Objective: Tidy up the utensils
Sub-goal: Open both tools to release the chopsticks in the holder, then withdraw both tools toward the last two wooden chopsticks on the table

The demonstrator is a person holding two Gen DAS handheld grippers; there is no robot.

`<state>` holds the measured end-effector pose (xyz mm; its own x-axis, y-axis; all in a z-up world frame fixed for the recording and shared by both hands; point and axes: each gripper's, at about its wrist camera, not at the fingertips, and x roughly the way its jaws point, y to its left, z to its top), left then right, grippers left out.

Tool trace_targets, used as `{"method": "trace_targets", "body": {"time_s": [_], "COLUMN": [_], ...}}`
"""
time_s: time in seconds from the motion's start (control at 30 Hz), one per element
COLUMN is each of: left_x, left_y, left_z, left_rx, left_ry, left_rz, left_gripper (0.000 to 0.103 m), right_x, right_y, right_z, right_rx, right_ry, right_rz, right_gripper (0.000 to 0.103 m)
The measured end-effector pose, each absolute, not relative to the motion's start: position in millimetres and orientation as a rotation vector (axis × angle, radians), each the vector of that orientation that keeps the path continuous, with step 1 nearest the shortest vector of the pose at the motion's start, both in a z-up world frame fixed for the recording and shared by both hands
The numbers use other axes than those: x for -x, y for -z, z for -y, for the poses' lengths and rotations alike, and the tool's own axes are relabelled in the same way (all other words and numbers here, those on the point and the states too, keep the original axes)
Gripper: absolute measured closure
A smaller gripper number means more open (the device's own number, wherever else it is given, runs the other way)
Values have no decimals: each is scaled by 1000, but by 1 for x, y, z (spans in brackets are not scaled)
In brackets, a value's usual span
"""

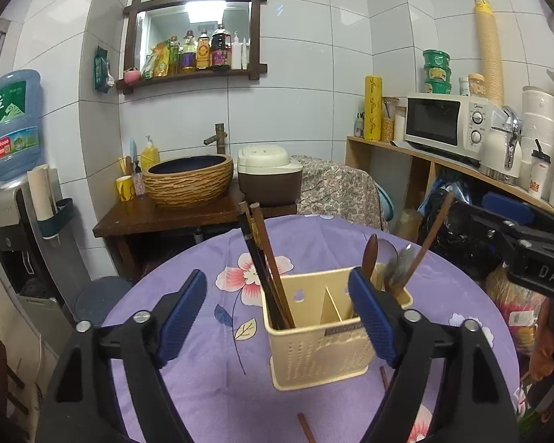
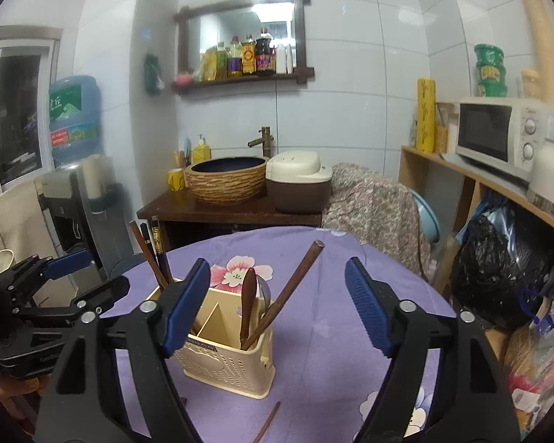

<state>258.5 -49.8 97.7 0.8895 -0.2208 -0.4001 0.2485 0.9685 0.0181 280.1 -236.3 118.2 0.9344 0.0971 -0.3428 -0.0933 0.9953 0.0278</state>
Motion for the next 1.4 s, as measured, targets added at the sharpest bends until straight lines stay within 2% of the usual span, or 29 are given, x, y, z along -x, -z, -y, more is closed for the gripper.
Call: {"method": "trace_targets", "body": {"time_s": [0.1,0.13,0.17,0.47,0.73,1.07,1.4], "left_x": [-248,-244,-240,-211,-179,-172,-166], "left_y": [-87,-82,-75,19,40,49,64], "left_z": [42,40,36,14,-4,6,28], "left_rx": [-71,-71,-71,-86,-73,-83,-83], "left_ry": [232,228,226,179,91,108,174], "left_rz": [-439,-453,-473,-719,-735,-757,-811], "left_gripper": [15,14,13,11,11,11,11], "right_x": [-264,-260,-255,-234,-212,-205,-191], "right_y": [-113,-110,-103,4,73,90,90], "right_z": [237,237,237,222,184,180,239], "right_rx": [22,36,52,174,206,241,156], "right_ry": [-75,-69,-58,-23,-84,-67,17], "right_rz": [-363,-377,-398,-743,-940,-999,-1012], "right_gripper": [16,8,6,6,6,6,6]}}
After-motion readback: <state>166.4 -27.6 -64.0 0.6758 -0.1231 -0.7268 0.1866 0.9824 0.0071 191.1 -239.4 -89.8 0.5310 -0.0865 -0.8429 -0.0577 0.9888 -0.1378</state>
